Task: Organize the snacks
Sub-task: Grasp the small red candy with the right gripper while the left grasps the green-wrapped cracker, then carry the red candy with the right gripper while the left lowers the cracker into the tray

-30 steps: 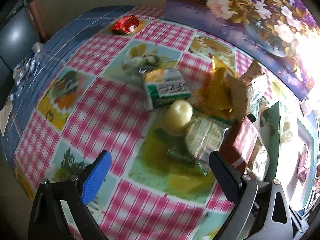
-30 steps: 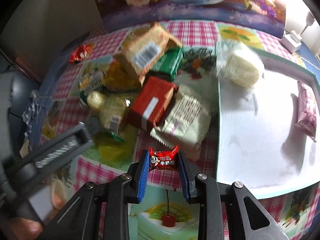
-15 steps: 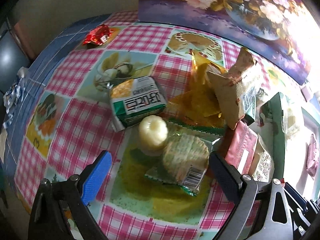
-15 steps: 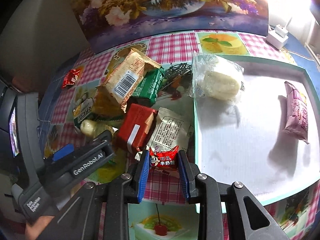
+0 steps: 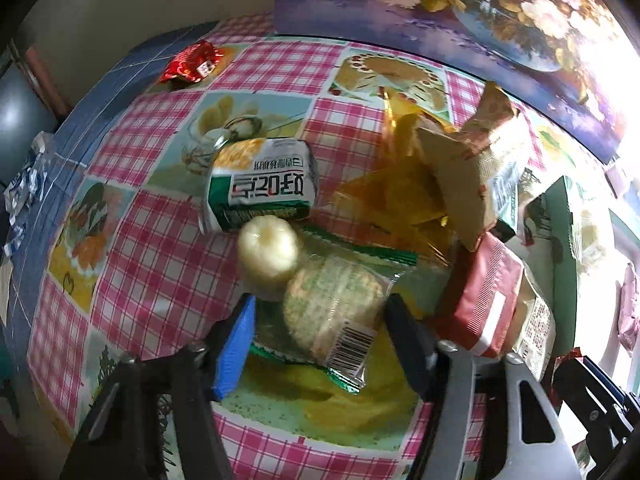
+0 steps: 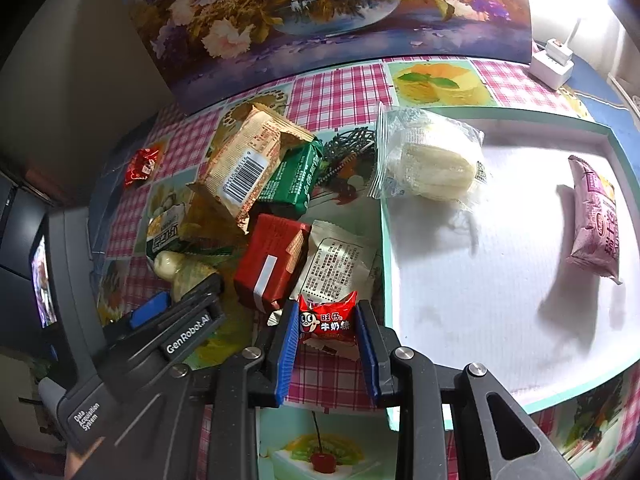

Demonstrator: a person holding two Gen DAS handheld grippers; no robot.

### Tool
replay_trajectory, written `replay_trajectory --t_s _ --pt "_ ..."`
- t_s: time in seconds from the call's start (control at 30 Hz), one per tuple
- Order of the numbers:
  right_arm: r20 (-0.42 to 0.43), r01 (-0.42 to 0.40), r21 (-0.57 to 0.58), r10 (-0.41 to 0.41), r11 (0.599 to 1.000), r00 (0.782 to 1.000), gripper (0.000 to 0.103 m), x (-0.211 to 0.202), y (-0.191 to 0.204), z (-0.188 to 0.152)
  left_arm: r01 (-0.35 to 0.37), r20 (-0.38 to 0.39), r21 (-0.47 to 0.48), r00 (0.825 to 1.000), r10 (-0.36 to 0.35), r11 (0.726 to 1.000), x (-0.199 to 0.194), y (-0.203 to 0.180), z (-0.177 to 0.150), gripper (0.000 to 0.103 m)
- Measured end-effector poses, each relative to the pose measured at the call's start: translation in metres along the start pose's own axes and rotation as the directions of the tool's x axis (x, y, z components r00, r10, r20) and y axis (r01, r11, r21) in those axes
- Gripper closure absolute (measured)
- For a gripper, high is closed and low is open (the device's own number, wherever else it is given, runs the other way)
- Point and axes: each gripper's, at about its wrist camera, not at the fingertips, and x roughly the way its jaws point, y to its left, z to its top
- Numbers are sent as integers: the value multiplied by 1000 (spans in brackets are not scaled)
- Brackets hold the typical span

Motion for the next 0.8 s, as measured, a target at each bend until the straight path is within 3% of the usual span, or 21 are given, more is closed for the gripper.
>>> replay_trajectory --t_s 0.13,0.37,0.63,0.8 --pt "-1 -6 4 6 1000 1000 73 -1 -1 0 -1 5 0 1000 1 1000 1 0 -1 50" --pt "2 -16 15 16 1000 1000 73 -3 -3 2 9 8 -11 1000 -9 1000 -7 5 -2 51" --pt "29 -40 30 39 999 999 73 -13 -4 5 -1 80 -27 997 3 1000 -47 7 2 51" --pt "54 -46 68 42 997 998 73 -21 -15 8 45 100 -19 994 -43 999 -72 -7 1 51"
